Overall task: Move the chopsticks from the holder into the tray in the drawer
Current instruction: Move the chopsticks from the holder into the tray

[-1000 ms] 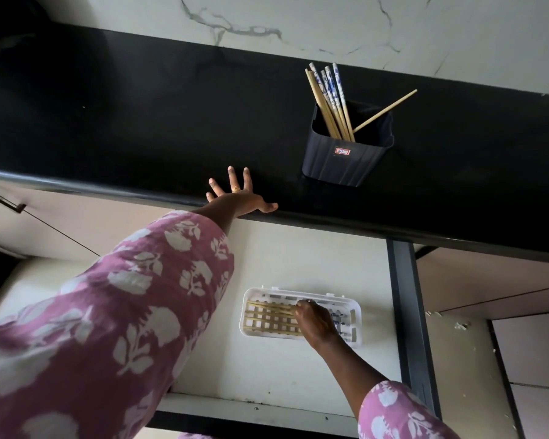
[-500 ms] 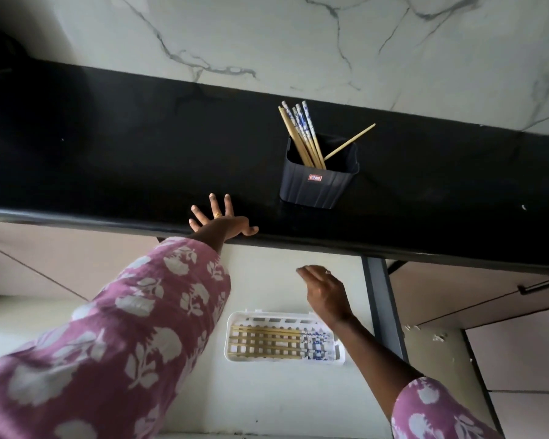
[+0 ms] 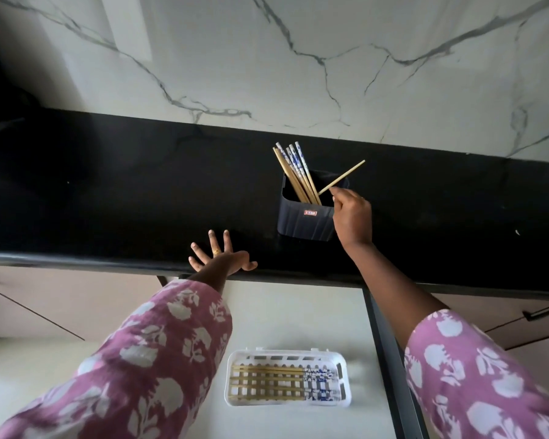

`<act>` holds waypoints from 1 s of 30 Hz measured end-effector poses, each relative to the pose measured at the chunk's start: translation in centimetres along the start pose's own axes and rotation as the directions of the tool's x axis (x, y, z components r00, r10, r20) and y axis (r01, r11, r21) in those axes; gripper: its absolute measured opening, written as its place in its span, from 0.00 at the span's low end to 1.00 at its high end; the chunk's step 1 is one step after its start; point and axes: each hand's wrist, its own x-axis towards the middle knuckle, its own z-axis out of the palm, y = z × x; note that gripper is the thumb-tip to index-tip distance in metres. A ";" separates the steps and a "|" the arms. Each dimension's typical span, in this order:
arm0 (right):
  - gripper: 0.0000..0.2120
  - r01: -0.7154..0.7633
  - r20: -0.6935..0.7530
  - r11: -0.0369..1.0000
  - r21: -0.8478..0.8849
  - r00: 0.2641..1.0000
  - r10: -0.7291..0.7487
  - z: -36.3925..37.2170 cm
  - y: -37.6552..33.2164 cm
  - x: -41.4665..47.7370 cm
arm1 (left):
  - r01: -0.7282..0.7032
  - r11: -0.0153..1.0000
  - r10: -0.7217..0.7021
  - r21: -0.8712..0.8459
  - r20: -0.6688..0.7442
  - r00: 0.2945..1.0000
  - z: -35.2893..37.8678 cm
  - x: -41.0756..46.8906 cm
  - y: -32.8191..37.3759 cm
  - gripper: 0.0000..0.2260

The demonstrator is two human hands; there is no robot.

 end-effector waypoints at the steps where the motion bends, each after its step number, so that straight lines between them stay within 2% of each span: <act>1: 0.12 -0.032 0.020 0.999 0.011 0.999 0.032 0.4 -0.2 0.8 | 0.007 1.000 -0.007 -0.012 0.006 1.000 0.1 0.3 0.0 0.37; 4: 0.11 -0.185 0.120 0.981 0.053 0.977 0.178 1.6 -0.7 3.0 | 0.044 0.999 -0.043 -0.033 0.017 0.999 0.1 0.3 0.3 0.35; 7: 0.10 -0.303 0.237 0.953 0.016 0.927 0.291 2.9 -0.8 5.0 | 0.063 0.996 -0.063 0.069 0.002 0.998 0.0 0.3 0.6 0.37; 9: 0.09 -0.344 0.263 0.939 0.005 0.906 0.331 3.7 -0.7 6.2 | 0.057 0.992 -0.055 0.114 -0.022 0.998 0.1 0.6 0.4 0.39; 12: 0.09 -0.378 0.262 0.926 -0.020 0.892 0.369 4.6 -0.6 7.7 | 0.042 0.987 -0.036 0.157 -0.041 0.999 0.3 1.2 0.2 0.43; 19: 0.08 -0.330 0.339 0.942 -0.057 0.881 0.329 5.8 -1.1 8.9 | 0.062 0.986 -0.056 0.154 -0.043 0.997 0.6 2.1 0.2 0.46; 22: 0.09 -0.321 0.308 0.947 -0.018 0.899 0.311 5.5 -1.3 8.7 | 0.059 0.988 -0.054 0.146 -0.043 0.998 0.7 2.3 0.2 0.46; 30: 0.08 -0.328 0.038 0.904 0.274 0.943 0.331 0.2 -2.1 9.8 | -0.009 0.998 0.014 0.057 -0.073 0.997 1.3 3.0 -0.5 0.47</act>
